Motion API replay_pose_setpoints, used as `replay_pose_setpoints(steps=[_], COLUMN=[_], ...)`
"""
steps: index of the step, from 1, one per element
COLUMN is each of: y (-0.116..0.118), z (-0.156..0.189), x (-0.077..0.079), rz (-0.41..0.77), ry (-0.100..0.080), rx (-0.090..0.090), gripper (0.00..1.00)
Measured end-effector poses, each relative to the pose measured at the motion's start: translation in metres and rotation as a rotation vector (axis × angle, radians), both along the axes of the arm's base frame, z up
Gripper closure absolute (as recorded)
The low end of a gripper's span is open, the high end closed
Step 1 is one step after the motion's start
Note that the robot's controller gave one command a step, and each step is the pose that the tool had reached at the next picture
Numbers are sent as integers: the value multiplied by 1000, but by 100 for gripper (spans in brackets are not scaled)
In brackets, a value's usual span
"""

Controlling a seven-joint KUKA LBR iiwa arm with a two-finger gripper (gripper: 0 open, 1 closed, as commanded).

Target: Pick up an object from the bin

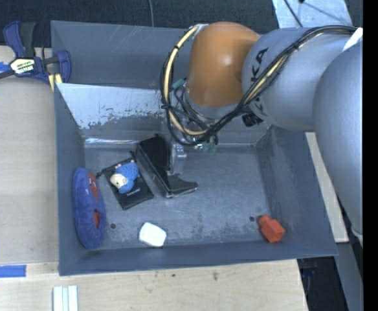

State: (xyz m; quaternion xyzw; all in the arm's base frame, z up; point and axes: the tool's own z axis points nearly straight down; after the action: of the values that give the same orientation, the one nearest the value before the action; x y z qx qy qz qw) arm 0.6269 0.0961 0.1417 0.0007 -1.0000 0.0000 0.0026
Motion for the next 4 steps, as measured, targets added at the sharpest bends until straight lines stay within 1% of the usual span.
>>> replay_pose_setpoints(steps=[1, 2, 3, 4], y=[55, 50, 94, 91], z=[-52, -55, -59, -57], x=[-30, -41, -58, -56], rz=[218, 181, 175, 170], ry=[-14, -43, -11, -13], rx=[3, 14, 2, 3], gripper=[0, 0, 0, 100])
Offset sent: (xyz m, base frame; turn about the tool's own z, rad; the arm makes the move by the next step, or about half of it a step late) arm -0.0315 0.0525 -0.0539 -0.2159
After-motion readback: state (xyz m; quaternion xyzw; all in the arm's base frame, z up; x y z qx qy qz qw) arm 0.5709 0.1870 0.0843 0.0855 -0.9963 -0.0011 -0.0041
